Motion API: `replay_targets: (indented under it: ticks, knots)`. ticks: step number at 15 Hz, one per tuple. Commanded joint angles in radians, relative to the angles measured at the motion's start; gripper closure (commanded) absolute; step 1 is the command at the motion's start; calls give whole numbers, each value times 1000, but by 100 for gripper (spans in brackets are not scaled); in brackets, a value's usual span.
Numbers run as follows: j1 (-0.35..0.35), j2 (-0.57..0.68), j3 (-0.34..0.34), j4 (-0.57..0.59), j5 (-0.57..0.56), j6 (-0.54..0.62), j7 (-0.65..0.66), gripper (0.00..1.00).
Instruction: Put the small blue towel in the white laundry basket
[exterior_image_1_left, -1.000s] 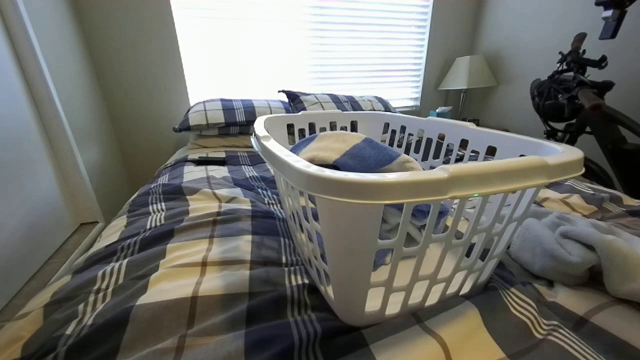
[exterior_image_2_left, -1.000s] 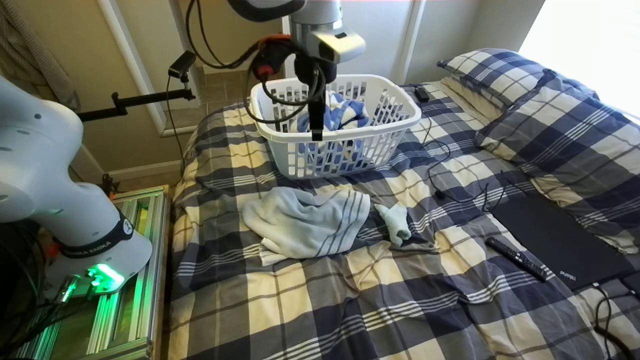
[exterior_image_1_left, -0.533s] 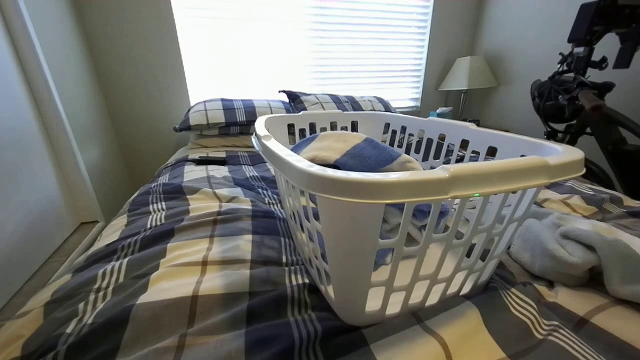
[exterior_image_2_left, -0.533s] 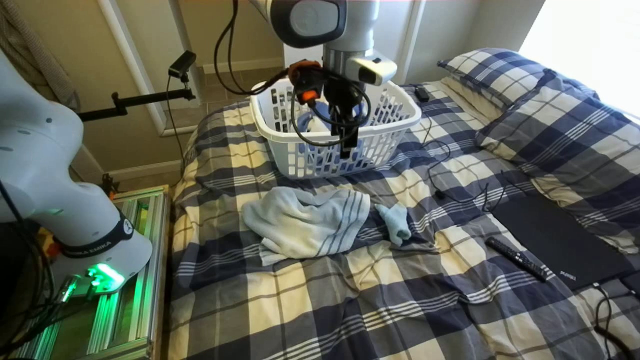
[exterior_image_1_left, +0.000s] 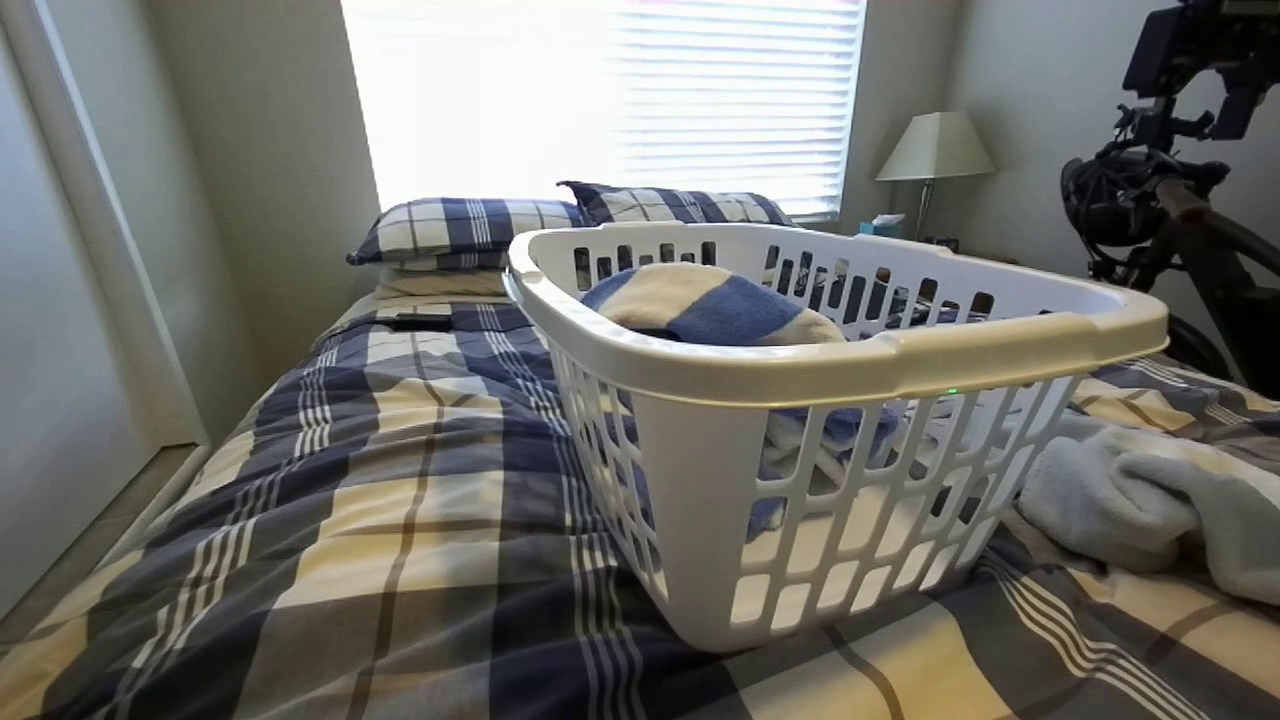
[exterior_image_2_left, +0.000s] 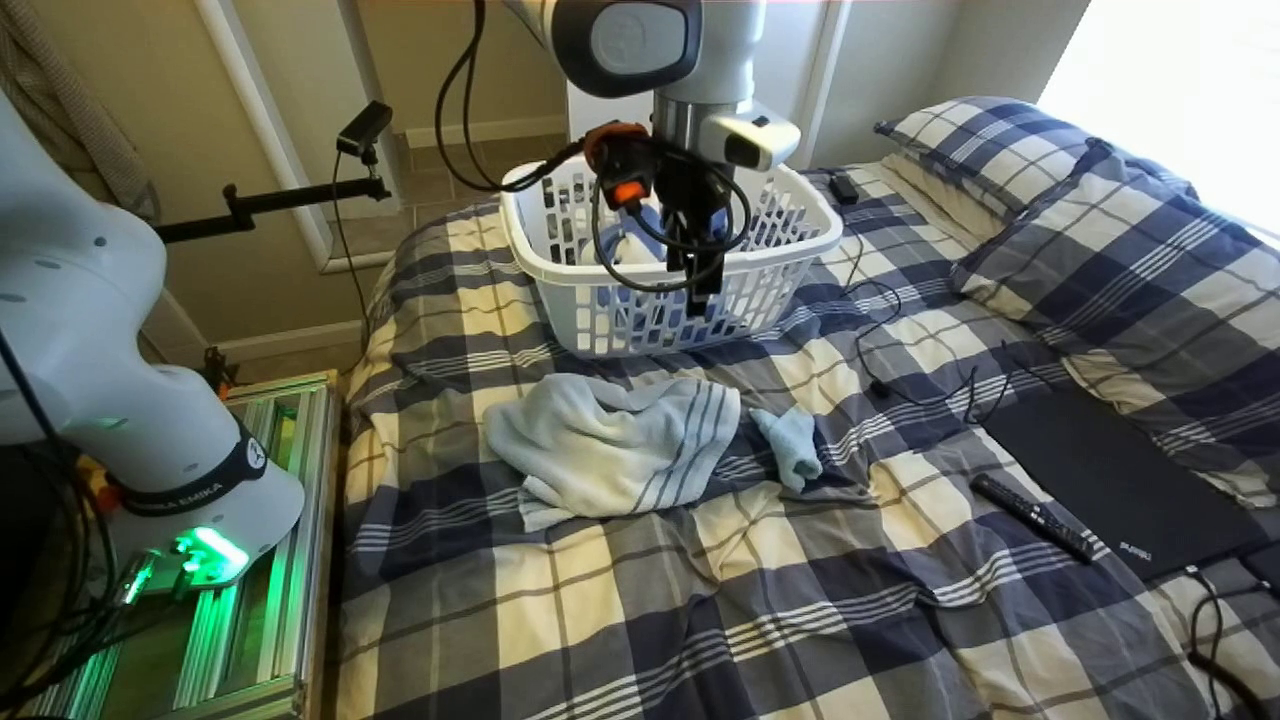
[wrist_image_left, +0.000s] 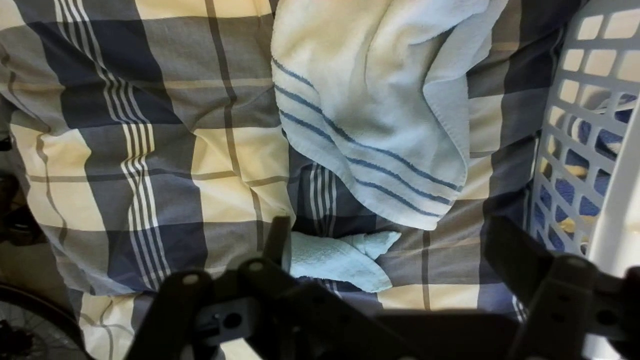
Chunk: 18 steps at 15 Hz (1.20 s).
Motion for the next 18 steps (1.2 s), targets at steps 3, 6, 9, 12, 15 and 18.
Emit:
replay_targets:
  ticks: [3, 6, 9, 12, 15, 18]
  knots:
    - [8, 58, -7, 20, 10, 72, -37, 0]
    - [8, 127, -9, 49, -3, 135, -65, 0]
    - [0, 208, -14, 102, -4, 196, -111, 0]
    - [-16, 297, -25, 177, 10, 246, -139, 0]
    - [-32, 385, -33, 252, 15, 279, -162, 0]
    - [-61, 469, -21, 315, 47, 310, -205, 0]
